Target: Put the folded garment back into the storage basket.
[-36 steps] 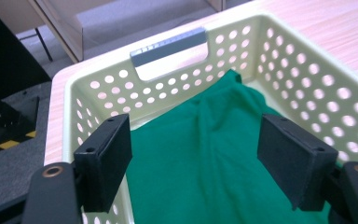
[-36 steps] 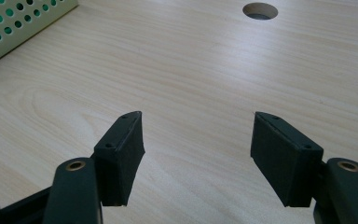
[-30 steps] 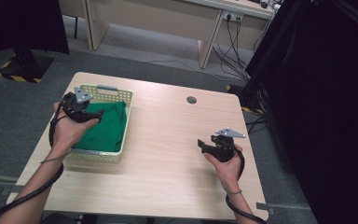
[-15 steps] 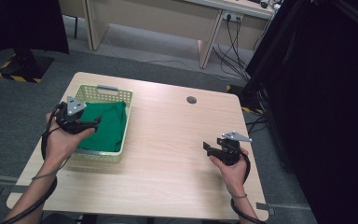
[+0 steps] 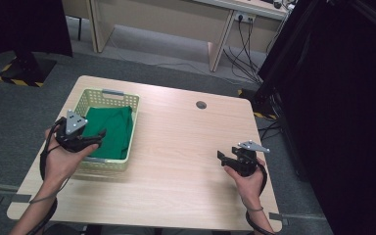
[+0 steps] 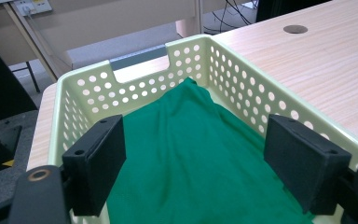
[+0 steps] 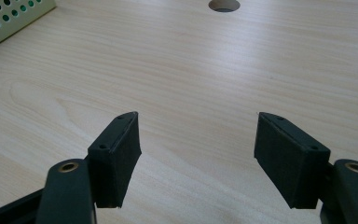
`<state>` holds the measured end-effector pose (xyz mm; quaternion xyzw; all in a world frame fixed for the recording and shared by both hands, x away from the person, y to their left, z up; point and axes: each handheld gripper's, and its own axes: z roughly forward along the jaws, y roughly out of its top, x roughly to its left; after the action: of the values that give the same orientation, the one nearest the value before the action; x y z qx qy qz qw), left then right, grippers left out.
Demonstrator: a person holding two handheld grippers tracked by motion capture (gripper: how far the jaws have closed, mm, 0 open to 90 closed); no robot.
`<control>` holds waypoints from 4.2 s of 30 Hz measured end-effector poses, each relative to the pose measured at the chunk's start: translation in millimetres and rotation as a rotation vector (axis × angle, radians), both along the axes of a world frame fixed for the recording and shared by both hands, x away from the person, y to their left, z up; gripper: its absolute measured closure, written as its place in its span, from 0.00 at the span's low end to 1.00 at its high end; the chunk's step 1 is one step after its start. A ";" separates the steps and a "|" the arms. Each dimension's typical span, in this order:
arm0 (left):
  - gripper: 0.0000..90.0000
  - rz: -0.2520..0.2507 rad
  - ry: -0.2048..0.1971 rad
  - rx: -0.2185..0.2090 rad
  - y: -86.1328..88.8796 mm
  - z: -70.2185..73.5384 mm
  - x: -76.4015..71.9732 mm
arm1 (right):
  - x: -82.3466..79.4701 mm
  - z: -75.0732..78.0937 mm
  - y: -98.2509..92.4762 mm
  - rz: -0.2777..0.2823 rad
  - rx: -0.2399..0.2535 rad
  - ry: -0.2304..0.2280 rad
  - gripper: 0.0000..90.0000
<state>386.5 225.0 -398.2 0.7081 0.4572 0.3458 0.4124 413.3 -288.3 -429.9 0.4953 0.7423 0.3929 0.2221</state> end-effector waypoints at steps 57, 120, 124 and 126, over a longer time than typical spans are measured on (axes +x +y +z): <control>0.22 -0.124 -0.105 -0.020 -14.8 -29.2 -80.0 | -44.8 -9.4 -54.6 -0.079 -0.002 -0.007 0.33; 0.23 -0.203 -0.054 -0.038 -25.5 -72.2 -104.9 | -60.7 -28.1 -73.5 -0.120 -0.012 0.027 0.32; 0.23 -0.204 -0.045 -0.032 -25.7 -75.6 -103.7 | -60.5 -28.2 -73.0 -0.118 -0.012 0.028 0.32; 0.23 -0.203 -0.045 -0.033 -25.8 -76.2 -103.1 | -60.3 -28.3 -72.8 -0.117 -0.014 0.028 0.32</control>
<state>283.4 199.2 -474.4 0.7359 0.3792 0.3106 0.4670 353.0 -361.1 -458.1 0.5416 0.7179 0.3672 0.2377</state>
